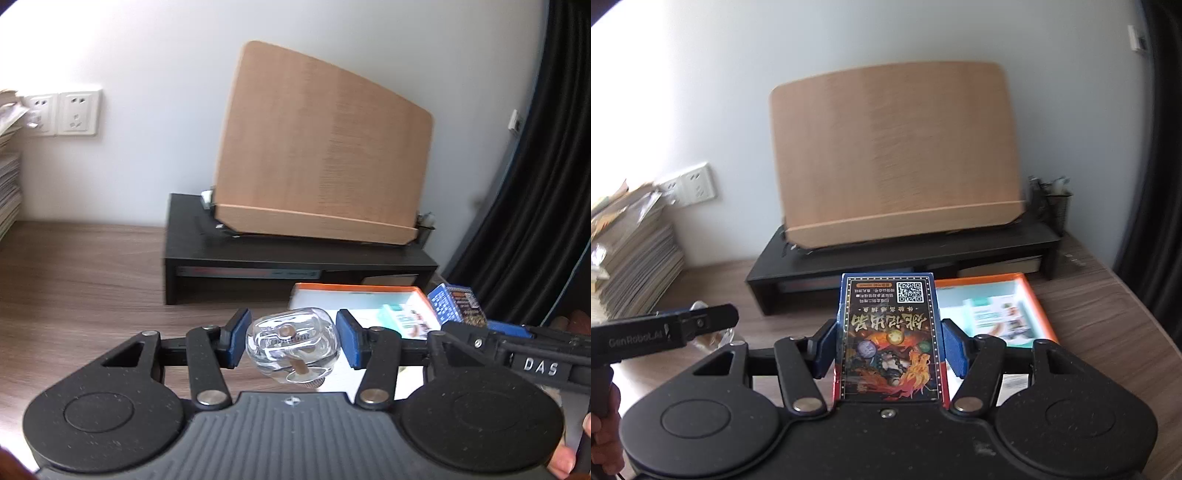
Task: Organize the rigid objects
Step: 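Carry the card box and glass bottle above the tray with both tools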
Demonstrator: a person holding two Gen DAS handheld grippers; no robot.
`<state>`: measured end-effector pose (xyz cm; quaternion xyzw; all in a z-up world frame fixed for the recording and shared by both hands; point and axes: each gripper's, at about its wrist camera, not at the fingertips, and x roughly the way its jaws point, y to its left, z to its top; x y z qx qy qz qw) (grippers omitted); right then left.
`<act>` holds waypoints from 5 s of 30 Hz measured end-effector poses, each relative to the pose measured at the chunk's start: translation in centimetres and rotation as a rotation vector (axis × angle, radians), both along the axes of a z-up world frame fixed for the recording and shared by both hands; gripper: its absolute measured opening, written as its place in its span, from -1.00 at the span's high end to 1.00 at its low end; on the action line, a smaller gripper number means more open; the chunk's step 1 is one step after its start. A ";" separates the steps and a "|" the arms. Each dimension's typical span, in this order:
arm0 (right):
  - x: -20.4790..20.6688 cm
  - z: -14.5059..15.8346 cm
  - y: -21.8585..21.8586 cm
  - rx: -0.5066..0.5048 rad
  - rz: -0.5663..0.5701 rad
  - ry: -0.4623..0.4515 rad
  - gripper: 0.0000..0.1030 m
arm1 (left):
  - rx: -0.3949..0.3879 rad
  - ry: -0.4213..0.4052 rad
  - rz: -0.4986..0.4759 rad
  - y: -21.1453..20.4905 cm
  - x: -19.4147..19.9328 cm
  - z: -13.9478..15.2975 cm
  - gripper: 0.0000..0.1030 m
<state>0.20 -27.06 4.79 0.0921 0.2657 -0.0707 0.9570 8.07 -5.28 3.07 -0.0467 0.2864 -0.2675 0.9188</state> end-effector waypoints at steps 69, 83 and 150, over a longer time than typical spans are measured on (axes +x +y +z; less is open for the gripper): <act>0.2 -0.6 -7.9 0.021 0.048 0.035 -0.38 | 0.091 0.041 0.043 -12.6 -2.8 -0.5 0.01; 1.8 -0.9 -8.5 0.021 0.032 0.047 -0.38 | 0.099 0.030 0.027 -14.0 -0.8 -0.2 0.01; 7.4 -3.6 -10.1 0.035 0.023 0.145 -0.39 | 0.117 0.098 0.017 -15.6 2.5 -2.2 0.01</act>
